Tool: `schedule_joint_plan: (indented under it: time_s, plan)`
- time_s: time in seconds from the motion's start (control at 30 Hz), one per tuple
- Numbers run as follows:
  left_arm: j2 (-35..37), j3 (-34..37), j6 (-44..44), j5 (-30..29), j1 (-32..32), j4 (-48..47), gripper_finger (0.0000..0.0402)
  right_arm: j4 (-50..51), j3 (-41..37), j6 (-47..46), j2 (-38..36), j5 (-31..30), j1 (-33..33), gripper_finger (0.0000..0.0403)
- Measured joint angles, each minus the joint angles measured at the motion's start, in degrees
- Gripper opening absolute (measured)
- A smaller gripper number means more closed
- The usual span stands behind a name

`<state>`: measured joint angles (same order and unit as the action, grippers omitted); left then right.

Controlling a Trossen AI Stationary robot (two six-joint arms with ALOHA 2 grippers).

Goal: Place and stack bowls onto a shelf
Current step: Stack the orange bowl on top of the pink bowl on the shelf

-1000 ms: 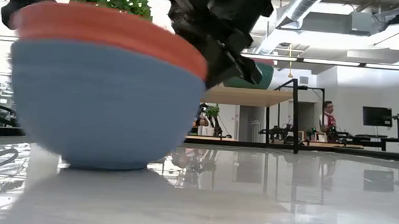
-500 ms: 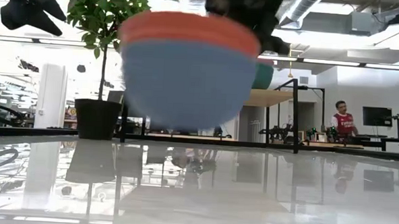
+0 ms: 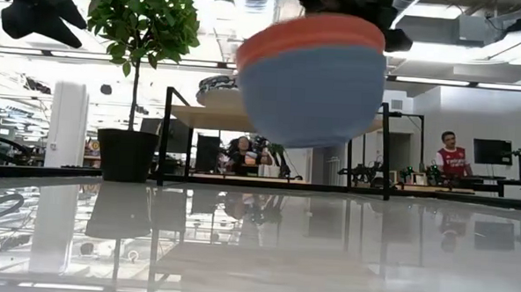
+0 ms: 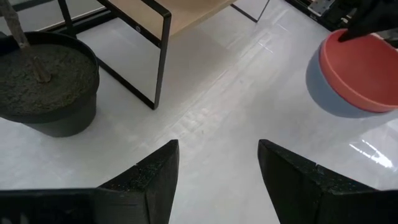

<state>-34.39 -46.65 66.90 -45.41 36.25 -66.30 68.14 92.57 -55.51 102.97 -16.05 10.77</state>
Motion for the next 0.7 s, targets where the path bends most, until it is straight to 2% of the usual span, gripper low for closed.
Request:
schedule_joint_plan:
  time_s: [0.17, 0.43, 0.53, 0.63, 0.7]
  plan:
    - [-0.1, 0.0, 0.0, 0.0, 0.0, 0.0, 0.0203, -1.0, -1.7, 0.4, 0.3, 3.9, -2.5, 0.0029]
    - [-0.1, 0.0, 0.1, 1.7, 0.0, 0.0, 0.0203, -4.3, -2.2, 2.0, 2.1, 4.3, -3.0, 0.0029]
    - [-0.1, 0.0, 0.2, 1.7, 0.0, 0.0, 0.0203, -3.5, -2.3, 1.8, 2.3, 8.3, -3.9, 0.0029]
    - [-0.1, 0.0, 0.2, 1.7, 0.0, 0.0, 0.0203, -5.9, -2.3, 1.6, 1.8, 5.5, -3.3, 0.0029]
    - [-0.1, 0.0, 0.1, 1.6, 0.0, 0.0, 0.0203, -6.1, -2.1, 1.8, 1.5, 6.5, -3.4, 0.0029]
